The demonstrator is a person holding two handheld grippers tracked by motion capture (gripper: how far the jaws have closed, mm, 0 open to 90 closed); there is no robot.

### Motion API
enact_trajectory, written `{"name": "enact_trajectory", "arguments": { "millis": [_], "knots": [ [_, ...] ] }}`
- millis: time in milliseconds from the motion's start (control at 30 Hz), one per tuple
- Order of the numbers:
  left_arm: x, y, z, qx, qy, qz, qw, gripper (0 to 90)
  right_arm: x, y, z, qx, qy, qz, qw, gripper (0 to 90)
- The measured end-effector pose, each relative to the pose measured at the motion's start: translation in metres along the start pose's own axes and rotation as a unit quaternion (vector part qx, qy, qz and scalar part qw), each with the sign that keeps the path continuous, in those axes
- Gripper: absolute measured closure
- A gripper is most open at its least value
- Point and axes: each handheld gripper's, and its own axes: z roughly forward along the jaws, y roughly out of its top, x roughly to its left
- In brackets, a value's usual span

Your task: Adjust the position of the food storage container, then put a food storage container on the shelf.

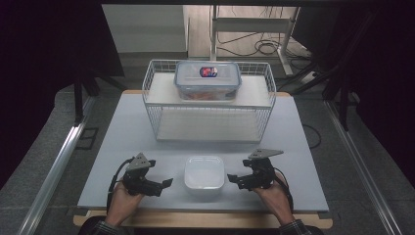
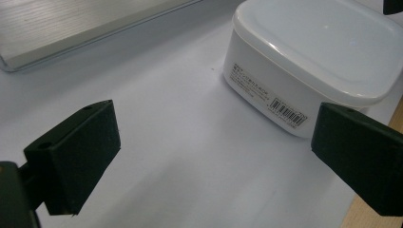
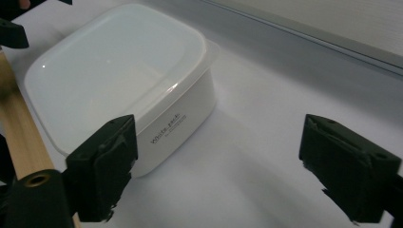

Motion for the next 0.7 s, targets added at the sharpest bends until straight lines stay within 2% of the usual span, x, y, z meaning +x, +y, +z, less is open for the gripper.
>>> {"name": "enact_trajectory", "arguments": {
  "millis": [100, 267, 333, 367, 400, 467, 533, 633, 700],
  "knots": [
    [0.000, 0.001, 0.000, 0.001, 0.001, 0.000, 1.0000, 2.2, 0.002, 0.001, -0.001, -0.005, 0.000, -0.007, 1.0000, 8.5],
    [0.002, 0.006, -0.001, -0.006, -0.006, -0.012, 0.9999, 2.3, 0.002, 0.004, -0.004, -0.014, 0.006, -0.003, 0.9999, 7.2],
    [0.003, 0.013, 0.001, -0.013, -0.017, -0.020, 0.9996, 2.9, 0.001, 0.011, -0.005, -0.025, 0.019, 0.010, 0.9994, 7.0],
    [0.003, 0.017, 0.002, -0.015, -0.016, -0.021, 0.9995, 2.9, 0.001, 0.015, -0.005, -0.028, 0.015, 0.011, 0.9994, 7.0],
    [0.001, 0.020, 0.002, -0.018, -0.011, -0.017, 0.9996, 3.0, 0.003, 0.019, -0.005, -0.029, 0.010, 0.005, 0.9995, 7.0],
    [-0.004, 0.024, 0.001, -0.024, -0.012, -0.009, 0.9996, 3.2, 0.006, 0.022, -0.005, -0.034, 0.013, 0.005, 0.9993, 6.2],
    [-0.009, 0.026, 0.002, -0.016, -0.015, 0.000, 0.9998, 3.2, 0.012, 0.022, -0.005, -0.037, 0.020, -0.001, 0.9991, 5.5],
    [-0.011, 0.025, 0.006, 0.002, -0.013, 0.003, 0.9999, 3.2, 0.015, 0.019, -0.003, -0.027, 0.010, -0.014, 0.9995, 4.2],
    [-0.011, 0.027, 0.007, 0.005, -0.021, -0.004, 0.9998, 3.3, 0.014, 0.017, -0.003, -0.025, 0.017, 0.002, 0.9995, 3.5]
  ]
}}
